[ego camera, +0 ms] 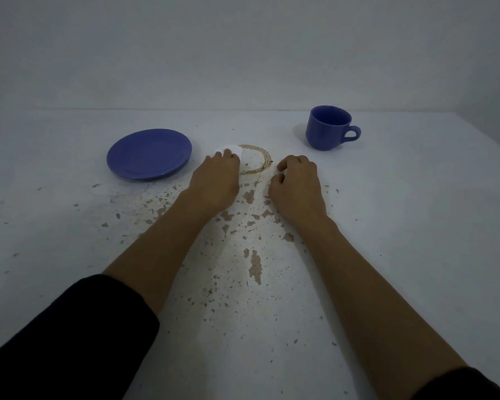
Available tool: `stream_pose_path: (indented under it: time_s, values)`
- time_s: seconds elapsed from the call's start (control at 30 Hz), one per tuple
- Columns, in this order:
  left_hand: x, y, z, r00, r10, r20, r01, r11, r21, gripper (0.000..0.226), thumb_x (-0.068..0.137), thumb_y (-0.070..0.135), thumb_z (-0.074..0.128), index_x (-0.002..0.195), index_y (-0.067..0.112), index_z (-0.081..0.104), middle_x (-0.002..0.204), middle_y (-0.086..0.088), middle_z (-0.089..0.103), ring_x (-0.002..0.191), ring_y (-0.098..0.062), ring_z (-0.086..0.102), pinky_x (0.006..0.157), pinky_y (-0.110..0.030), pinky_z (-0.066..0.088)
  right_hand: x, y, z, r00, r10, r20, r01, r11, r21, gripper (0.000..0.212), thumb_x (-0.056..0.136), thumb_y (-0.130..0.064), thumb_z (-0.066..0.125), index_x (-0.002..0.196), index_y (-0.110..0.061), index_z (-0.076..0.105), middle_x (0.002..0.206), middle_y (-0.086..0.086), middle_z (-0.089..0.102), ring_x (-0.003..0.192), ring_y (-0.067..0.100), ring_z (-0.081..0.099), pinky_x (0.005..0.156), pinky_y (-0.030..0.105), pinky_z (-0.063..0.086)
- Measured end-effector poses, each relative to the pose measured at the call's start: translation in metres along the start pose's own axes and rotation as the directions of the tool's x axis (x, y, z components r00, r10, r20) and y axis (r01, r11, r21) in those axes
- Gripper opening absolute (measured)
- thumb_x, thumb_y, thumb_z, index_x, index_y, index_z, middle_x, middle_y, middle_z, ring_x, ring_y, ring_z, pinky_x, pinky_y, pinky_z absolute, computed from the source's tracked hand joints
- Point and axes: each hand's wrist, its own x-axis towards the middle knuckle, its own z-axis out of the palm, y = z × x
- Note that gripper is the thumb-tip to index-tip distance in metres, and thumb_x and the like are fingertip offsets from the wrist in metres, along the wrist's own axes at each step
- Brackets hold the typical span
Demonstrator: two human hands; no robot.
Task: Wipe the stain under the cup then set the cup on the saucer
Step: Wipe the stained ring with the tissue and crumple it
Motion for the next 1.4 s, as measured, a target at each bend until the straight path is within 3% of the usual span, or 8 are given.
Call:
stream_pose_path:
  time_s: [0.13,0.27,0.43,0.6,0.77,0.97,1.23,1.4]
  values:
    - [-0.009,-0.001,0.005,0.996,0.082,0.023,-0.082,0.997,-0.003,0.054,0.09,-0.001,0.044,0.143,0.007,0.035,0.146,-0.014,0.04,0.124,-0.033,0.047,0.102,-0.042,0.043,0.0,-0.001,0.001,1.0,-0.017,-0.011,0.017,1.0,-0.002,0.023,0.094,-0.021,0.05,0.115,-0.013,0.056,0.121,0.004,0.055,0.11,0.015,0.049,0.094,0.024,0.04]
    - [-0.016,-0.006,0.002,0.999,0.034,0.019,-0.033,0.999,-0.023,0.058,0.092,0.0,0.043,0.147,0.009,0.029,0.152,-0.011,0.035,0.131,-0.031,0.042,0.106,-0.042,0.04,-0.001,-0.001,-0.001,1.0,-0.013,0.001,0.013,1.0,0.0,0.023,0.095,-0.021,0.05,0.116,-0.012,0.056,0.123,0.004,0.055,0.111,0.016,0.049,0.097,0.026,0.041]
    - [0.007,-0.004,-0.002,0.999,-0.039,-0.012,0.039,0.999,0.008,0.044,0.091,-0.001,0.04,0.135,-0.001,0.041,0.134,-0.019,0.05,0.118,-0.033,0.051,0.099,-0.039,0.042,-0.001,-0.003,-0.001,1.0,0.009,0.023,-0.008,1.0,-0.011,0.026,0.096,-0.023,0.05,0.119,-0.013,0.055,0.127,0.005,0.054,0.115,0.017,0.049,0.104,0.031,0.043]
    - [0.022,0.002,0.001,1.0,0.011,-0.021,-0.012,1.0,-0.02,0.039,0.088,-0.001,0.041,0.127,0.0,0.049,0.123,-0.018,0.055,0.109,-0.033,0.055,0.093,-0.038,0.046,0.0,-0.003,0.002,1.0,0.001,0.009,-0.001,0.999,-0.032,0.027,0.096,-0.024,0.048,0.119,-0.013,0.054,0.126,0.005,0.054,0.115,0.017,0.049,0.103,0.031,0.044]
    - [0.009,-0.005,0.005,0.999,0.052,0.016,-0.052,0.999,-0.003,0.045,0.092,-0.001,0.041,0.137,0.004,0.043,0.139,-0.017,0.049,0.122,-0.032,0.051,0.101,-0.04,0.043,-0.001,-0.002,0.002,1.0,-0.006,0.011,0.007,1.0,-0.027,0.027,0.095,-0.023,0.048,0.119,-0.013,0.055,0.125,0.005,0.054,0.114,0.016,0.048,0.1,0.029,0.044]
    - [0.023,-0.017,0.0,1.0,-0.008,0.028,0.009,1.0,-0.022,0.051,0.092,-0.004,0.038,0.142,0.004,0.036,0.145,-0.017,0.043,0.127,-0.033,0.047,0.104,-0.04,0.039,-0.001,-0.003,0.001,1.0,-0.003,0.023,0.004,1.0,-0.028,0.025,0.095,-0.022,0.048,0.118,-0.013,0.054,0.124,0.004,0.053,0.113,0.016,0.048,0.1,0.029,0.044]
    - [0.016,-0.013,0.008,0.987,0.153,0.054,-0.148,0.986,-0.078,0.053,0.099,0.006,0.035,0.15,0.019,0.024,0.159,-0.006,0.024,0.142,-0.027,0.031,0.115,-0.037,0.023,0.0,-0.005,0.003,0.997,0.04,0.061,-0.038,0.999,-0.038,0.033,0.096,-0.028,0.05,0.125,-0.014,0.052,0.13,0.005,0.054,0.118,0.018,0.05,0.106,0.034,0.043]
    - [0.022,-0.031,0.003,0.998,0.055,0.034,-0.053,0.996,-0.075,0.056,0.094,-0.004,0.037,0.148,0.008,0.029,0.152,-0.016,0.035,0.134,-0.034,0.04,0.111,-0.043,0.033,0.0,-0.006,0.001,0.993,0.058,0.099,-0.052,0.997,-0.062,0.042,0.097,-0.029,0.049,0.136,-0.012,0.046,0.14,0.005,0.049,0.129,0.02,0.047,0.113,0.035,0.035]
